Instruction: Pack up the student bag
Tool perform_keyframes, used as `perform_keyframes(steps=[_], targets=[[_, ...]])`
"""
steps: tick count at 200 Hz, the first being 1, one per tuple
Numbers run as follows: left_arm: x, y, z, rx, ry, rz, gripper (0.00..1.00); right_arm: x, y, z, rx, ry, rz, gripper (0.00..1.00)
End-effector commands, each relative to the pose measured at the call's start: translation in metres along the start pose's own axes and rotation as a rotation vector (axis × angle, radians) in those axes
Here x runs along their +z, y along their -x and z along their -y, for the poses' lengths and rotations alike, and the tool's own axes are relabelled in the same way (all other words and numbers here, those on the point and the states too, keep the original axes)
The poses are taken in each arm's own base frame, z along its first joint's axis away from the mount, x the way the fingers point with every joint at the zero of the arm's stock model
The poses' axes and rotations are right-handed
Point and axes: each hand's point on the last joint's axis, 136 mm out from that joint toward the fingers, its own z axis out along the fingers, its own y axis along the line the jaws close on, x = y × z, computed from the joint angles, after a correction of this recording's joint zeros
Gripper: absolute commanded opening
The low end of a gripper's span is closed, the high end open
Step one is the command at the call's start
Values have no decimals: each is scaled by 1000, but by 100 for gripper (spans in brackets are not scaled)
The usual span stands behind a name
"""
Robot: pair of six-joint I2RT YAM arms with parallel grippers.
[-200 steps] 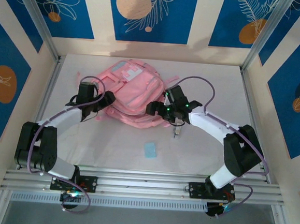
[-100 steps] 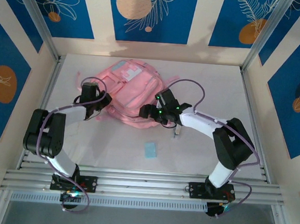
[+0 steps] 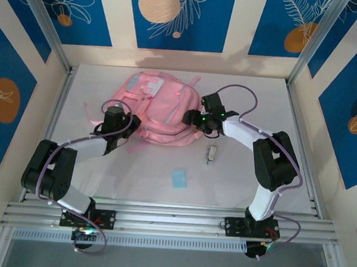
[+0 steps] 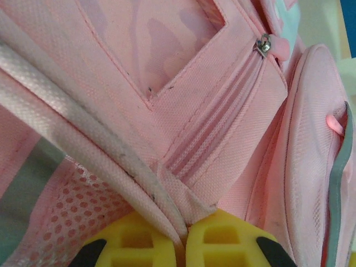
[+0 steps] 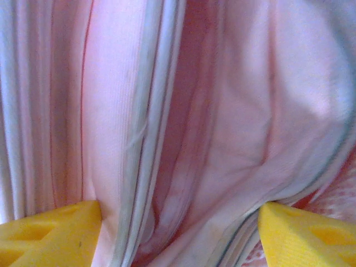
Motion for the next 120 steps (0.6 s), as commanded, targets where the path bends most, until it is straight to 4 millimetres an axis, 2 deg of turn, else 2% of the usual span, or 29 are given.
perform_keyframes(steps=[1,28,58,72,97,120], targets=[[-3,-22,37,-4,-106,-58,0,-28,10,7,-61,-78,62,74],[-2,-24,59,-10,-145,-35,0,-58,-17,-7,-108,-68,28,74],[-4,-23,73,-25,-179,-12,0,-78,-52,-47,-149,0,-26,67],[-5,-23,76,-34,-182,5,0,-78,-70,-70,-148,63,-67,62],[-7,-22,82,-40,-197,31,0,-65,-99,-110,-122,195,-142,48],[-9,-23,84,-41,-199,37,0,-44,-113,-129,-107,237,-153,42]])
